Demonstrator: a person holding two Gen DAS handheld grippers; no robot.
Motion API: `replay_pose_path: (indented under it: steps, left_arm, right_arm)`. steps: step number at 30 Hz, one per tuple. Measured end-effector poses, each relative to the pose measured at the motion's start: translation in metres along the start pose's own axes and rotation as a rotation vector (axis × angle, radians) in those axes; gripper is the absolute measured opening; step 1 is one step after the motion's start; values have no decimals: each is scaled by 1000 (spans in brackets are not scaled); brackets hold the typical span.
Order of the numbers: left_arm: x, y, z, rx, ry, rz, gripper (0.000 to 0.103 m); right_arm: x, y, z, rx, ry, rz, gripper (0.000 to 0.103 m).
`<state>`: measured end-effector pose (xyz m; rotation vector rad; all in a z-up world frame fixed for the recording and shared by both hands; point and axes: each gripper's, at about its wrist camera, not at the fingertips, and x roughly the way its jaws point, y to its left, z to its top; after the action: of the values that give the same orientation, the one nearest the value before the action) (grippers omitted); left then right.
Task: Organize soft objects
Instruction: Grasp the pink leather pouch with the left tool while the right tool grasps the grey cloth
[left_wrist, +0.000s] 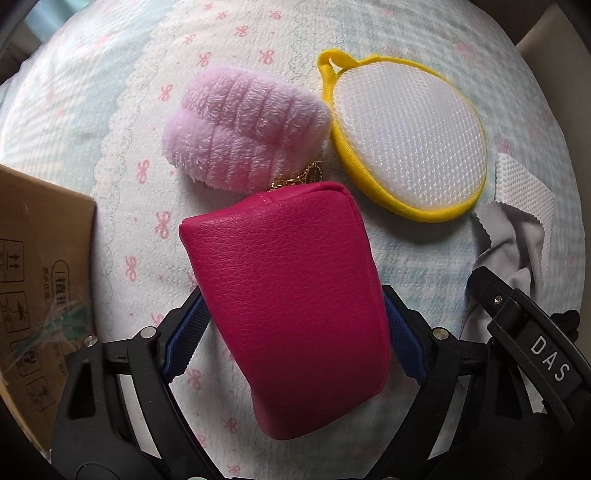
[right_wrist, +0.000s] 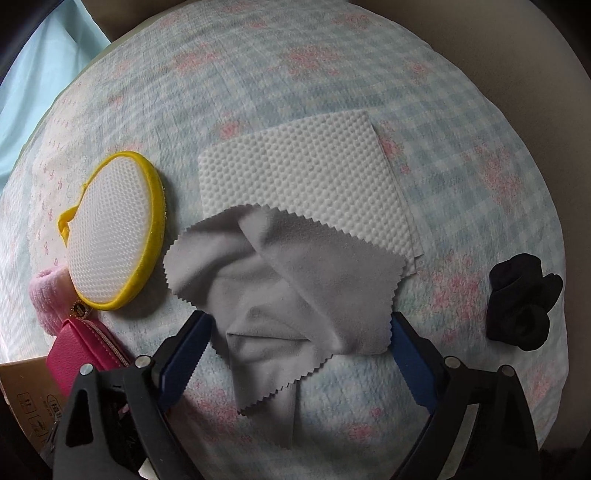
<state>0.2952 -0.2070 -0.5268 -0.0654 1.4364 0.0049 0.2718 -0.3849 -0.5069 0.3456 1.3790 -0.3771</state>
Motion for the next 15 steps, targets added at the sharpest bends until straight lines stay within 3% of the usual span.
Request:
replay_pose_path:
  steps: [3, 7, 15]
  left_arm:
    - [-4, -3, -1, 22, -9, 0, 67]
    - [-8, -3, 0, 33, -10, -10, 59]
    - [-18, 9, 3, 38, -5, -32, 53]
  right_arm:
    - [-3, -1, -3, -13, -4, -20, 72]
    - [-5, -4, -4, -16, -8, -31, 57]
    - [-11, -24, -13, 22, 17, 9, 47]
